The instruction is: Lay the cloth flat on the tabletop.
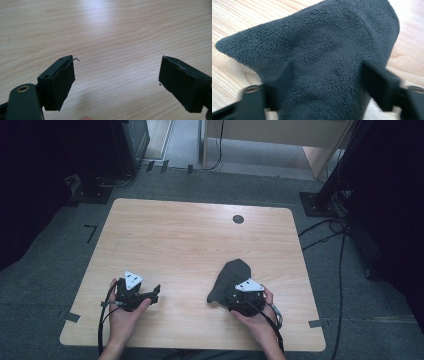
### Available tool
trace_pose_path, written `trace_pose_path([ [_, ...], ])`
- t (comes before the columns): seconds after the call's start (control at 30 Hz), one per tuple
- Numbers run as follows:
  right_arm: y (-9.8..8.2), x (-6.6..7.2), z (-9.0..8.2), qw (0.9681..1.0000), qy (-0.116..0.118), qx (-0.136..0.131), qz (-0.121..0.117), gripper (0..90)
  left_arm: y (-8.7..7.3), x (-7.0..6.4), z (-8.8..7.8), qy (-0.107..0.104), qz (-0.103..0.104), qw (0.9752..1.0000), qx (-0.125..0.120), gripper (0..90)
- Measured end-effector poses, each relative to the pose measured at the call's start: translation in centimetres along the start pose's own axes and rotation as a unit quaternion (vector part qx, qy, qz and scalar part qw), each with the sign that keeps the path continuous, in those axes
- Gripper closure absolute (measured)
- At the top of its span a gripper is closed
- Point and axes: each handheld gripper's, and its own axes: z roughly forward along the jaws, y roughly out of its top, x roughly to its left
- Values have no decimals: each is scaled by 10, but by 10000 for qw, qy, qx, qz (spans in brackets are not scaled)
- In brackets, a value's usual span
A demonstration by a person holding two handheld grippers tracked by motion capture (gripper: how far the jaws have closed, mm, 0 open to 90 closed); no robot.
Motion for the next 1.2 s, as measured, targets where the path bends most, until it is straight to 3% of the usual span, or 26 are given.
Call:
trace_pose_path([
  [0.07,1,0,-1,10000,-23,-33,-31,410,0,-3,-1,-66,50,10000,-26,135],
  [0.1,1,-3,-3,9999,-98,-123,-64,609,0,-5,-1,-97,62,9999,-54,135],
  [0.13,1,-5,-5,9998,-61,-168,-30,674,1,-6,-2,-129,91,9998,-71,135],
  [0.27,2,-9,-11,9990,120,-410,121,743,2,-10,-5,-216,173,9995,-182,136],
  [0.33,7,0,-19,9947,605,-810,178,751,3,-12,-7,-295,183,9990,-290,136],
  [0.37,7,0,-19,9947,605,-810,178,751,3,-12,-7,-295,183,9990,-290,136],
  [0.43,14,15,-26,9868,1184,-1101,82,750,3,-12,-8,-332,207,9987,-327,137],
  [0.47,20,27,-32,9748,1772,-1353,19,746,4,-13,-9,-362,212,9985,-366,137],
  [0.5,24,34,-35,9673,2052,-1491,-45,741,4,-13,-10,-367,237,9984,-370,137],
  [0.53,27,39,-38,9615,2236,-1597,-80,729,4,-13,-10,-365,236,9983,-391,137],
  [0.57,29,42,-40,9600,2254,-1663,-27,706,4,-13,-11,-367,230,9982,-403,137],
  [0.6,30,42,-39,9622,2159,-1659,65,670,4,-13,-11,-358,214,9983,-407,137],
  [0.63,31,38,-33,9706,1831,-1535,304,623,4,-13,-11,-358,214,9983,-407,137],
  [0.67,31,38,-33,9706,1831,-1535,304,623,4,-11,-11,-358,215,9984,-383,137],
  [0.7,27,24,-21,9896,669,-1163,523,563,3,-10,-10,-348,191,9986,-362,136],
  [0.73,22,16,-15,9939,167,-964,512,560,3,-10,-10,-348,191,9986,-362,137],
  [0.77,22,16,-15,9939,167,-964,512,560,3,-9,-10,-344,184,9986,-359,137],
  [0.8,16,0,-11,9953,45,-706,668,537,3,-9,-10,-349,173,9986,-363,137],
  [0.9,15,-6,-18,9922,346,-941,735,528,3,-9,-9,-373,172,9985,-356,137],
  [0.93,18,0,-28,9880,766,-1249,496,520,3,-11,-8,-410,209,9984,-328,137],
  [0.97,18,0,-28,9880,766,-1249,496,520,3,-11,-8,-410,209,9984,-328,137],
  [1.0,22,13,-31,9799,1466,-1342,161,500,3,-13,-7,-436,249,9983,-307,139],
  [1.07,22,28,-32,9750,1751,-1364,-96,485,3,-18,-7,-521,337,9976,-302,140],
  [1.1,22,28,-32,9750,1751,-1364,-96,485,3,-18,-7,-521,337,9976,-302,142],
  [1.17,21,53,-28,9718,1964,-1246,-393,420,3,-20,-7,-572,402,9971,-298,142],
  [1.2,21,60,-25,9731,1979,-1092,-454,399,3,-20,-7,-570,399,9972,-290,142],
])
